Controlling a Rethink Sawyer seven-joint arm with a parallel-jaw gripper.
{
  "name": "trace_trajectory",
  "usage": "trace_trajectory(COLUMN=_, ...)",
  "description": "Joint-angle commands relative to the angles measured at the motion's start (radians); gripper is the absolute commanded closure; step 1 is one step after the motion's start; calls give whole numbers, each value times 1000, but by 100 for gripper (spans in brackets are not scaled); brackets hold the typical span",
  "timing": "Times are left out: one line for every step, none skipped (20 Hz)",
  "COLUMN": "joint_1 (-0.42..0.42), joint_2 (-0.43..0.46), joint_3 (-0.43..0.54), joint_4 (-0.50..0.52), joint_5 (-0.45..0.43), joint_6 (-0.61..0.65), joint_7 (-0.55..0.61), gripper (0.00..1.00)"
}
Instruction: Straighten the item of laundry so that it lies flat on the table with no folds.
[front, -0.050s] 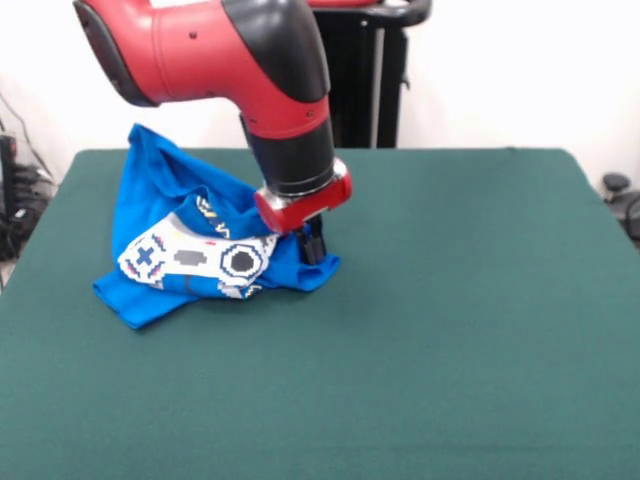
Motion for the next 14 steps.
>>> trace_trajectory(joint_1=12, joint_2=0, joint_3=11, joint_4=-33, joint_5=5, joint_6=86, joint_7=64, gripper=100)
trace_trajectory(joint_1=9, joint_2=5, joint_3=13, joint_4=-30, joint_5=2, joint_6=76, joint_7=65, gripper=100)
trace_trajectory(joint_1=5, joint_2=10, joint_3=15, joint_4=-27, joint_5=0, joint_6=65, joint_7=65, gripper=100)
trace_trajectory(joint_1=-2, joint_2=23, joint_3=22, joint_4=-26, joint_5=-3, joint_6=47, joint_7=65, gripper=100)
trace_trajectory(joint_1=-6, joint_2=22, joint_3=27, joint_4=-18, joint_5=-2, joint_6=34, joint_7=68, gripper=100)
trace_trajectory(joint_1=-9, joint_2=21, joint_3=34, joint_4=-15, joint_5=3, joint_6=32, joint_7=70, gripper=100)
trace_trajectory(joint_1=-10, joint_2=20, joint_3=37, joint_4=-13, joint_5=6, joint_6=32, joint_7=71, gripper=100)
trace_trajectory(joint_1=-13, joint_2=20, joint_3=44, joint_4=-12, joint_5=10, joint_6=28, joint_7=72, gripper=100)
trace_trajectory(joint_1=-15, joint_2=20, joint_3=47, joint_4=-11, joint_5=12, joint_6=27, joint_7=72, gripper=100)
trace_trajectory(joint_1=-19, joint_2=21, joint_3=55, joint_4=-9, joint_5=15, joint_6=16, joint_7=74, gripper=100)
trace_trajectory(joint_1=-18, joint_2=21, joint_3=55, joint_4=-10, joint_5=16, joint_6=19, joint_7=75, gripper=100)
trace_trajectory(joint_1=-23, joint_2=21, joint_3=61, joint_4=-6, joint_5=18, joint_6=12, joint_7=76, gripper=100)
trace_trajectory(joint_1=-24, joint_2=19, joint_3=63, joint_4=-4, joint_5=20, joint_6=14, joint_7=77, gripper=100)
trace_trajectory(joint_1=-26, joint_2=16, joint_3=65, joint_4=-2, joint_5=21, joint_6=15, joint_7=77, gripper=100)
